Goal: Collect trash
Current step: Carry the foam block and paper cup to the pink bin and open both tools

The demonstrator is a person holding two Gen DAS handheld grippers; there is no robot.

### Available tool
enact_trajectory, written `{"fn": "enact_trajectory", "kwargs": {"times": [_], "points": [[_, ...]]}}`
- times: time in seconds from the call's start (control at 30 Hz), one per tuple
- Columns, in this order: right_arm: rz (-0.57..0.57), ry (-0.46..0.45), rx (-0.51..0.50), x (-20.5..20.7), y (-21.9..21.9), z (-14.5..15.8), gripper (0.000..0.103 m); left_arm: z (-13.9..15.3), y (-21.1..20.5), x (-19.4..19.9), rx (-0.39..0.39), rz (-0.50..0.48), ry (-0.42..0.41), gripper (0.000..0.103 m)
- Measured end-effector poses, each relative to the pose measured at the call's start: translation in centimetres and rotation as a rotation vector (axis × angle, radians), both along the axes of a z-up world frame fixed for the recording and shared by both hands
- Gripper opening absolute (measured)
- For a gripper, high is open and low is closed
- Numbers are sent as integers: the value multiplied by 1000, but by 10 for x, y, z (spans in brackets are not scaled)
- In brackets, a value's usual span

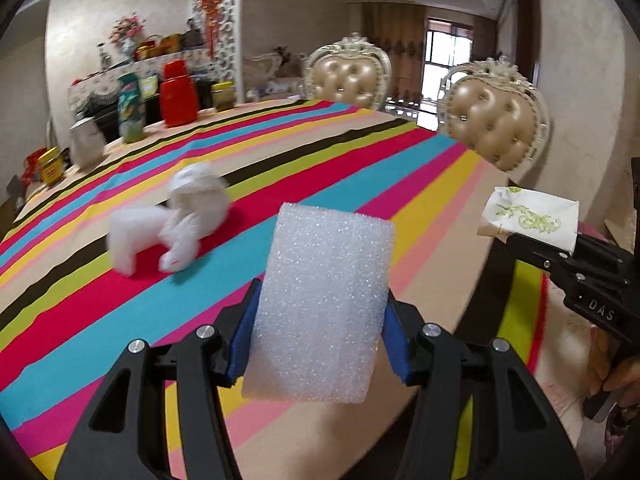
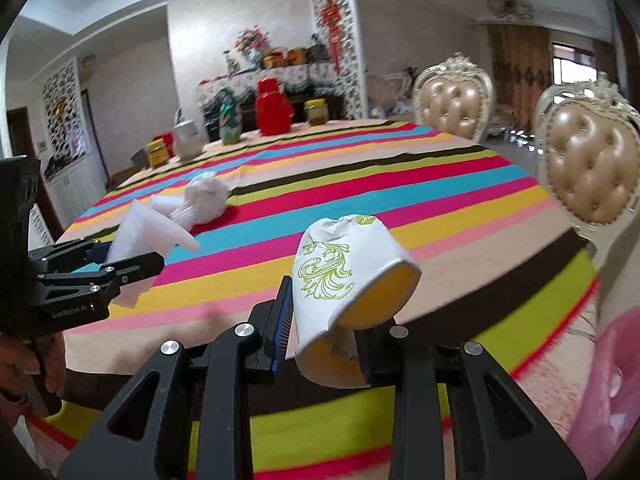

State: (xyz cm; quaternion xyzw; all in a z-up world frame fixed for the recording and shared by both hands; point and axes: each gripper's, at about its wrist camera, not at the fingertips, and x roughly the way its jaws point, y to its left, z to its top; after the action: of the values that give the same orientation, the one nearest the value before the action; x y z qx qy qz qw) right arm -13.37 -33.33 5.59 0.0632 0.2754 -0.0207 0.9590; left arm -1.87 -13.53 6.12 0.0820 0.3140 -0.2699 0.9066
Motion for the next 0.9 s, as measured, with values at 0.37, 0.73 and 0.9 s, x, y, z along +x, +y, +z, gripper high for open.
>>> {"fn": "enact_trajectory", "kwargs": {"times": [0.37, 0.73, 0.9], "points": [[-217, -83, -36, -61, -62, 12, 28, 11, -85, -29, -4, -174, -23, 54], [-473, -97, -106, -139, -126, 16, 28, 29, -175, -74, -63, -374, -54, 54], [-599, -80, -109, -172, -165, 13, 28, 31, -238, -94, -95, -510, -25, 54]]}}
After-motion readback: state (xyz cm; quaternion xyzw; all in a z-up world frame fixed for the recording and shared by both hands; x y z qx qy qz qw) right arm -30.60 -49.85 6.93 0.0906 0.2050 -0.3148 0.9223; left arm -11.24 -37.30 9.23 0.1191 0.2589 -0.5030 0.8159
